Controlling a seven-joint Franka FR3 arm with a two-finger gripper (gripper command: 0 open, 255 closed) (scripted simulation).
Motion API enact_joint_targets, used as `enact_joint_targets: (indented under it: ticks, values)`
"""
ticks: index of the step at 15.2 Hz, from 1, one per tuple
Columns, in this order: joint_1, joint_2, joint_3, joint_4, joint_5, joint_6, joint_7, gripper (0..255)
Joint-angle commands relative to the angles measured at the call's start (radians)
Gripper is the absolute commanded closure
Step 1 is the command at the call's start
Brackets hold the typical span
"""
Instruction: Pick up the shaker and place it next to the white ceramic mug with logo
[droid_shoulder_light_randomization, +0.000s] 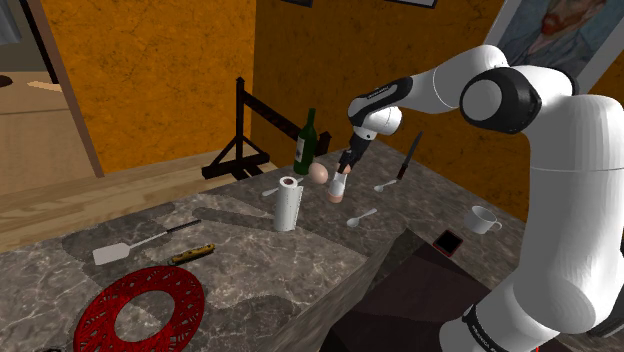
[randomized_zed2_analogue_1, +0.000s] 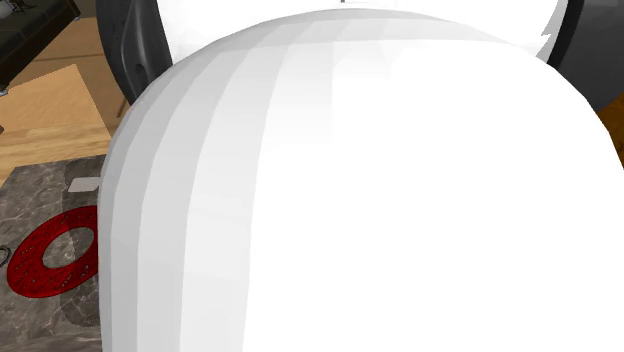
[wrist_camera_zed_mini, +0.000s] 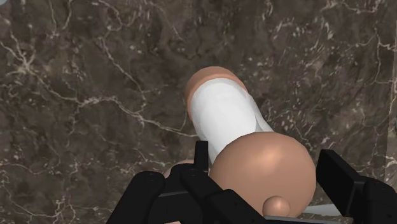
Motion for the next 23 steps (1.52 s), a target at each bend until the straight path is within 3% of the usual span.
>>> enact_joint_targets:
  ticks: [1, 23]
  values:
    - [0.000, 0.000, 0.000, 0.000, 0.000, 0.000, 0.000, 255]
    - [0.017, -0.147, -0.035, 0.069, -0.071, -0.206, 0.077, 255]
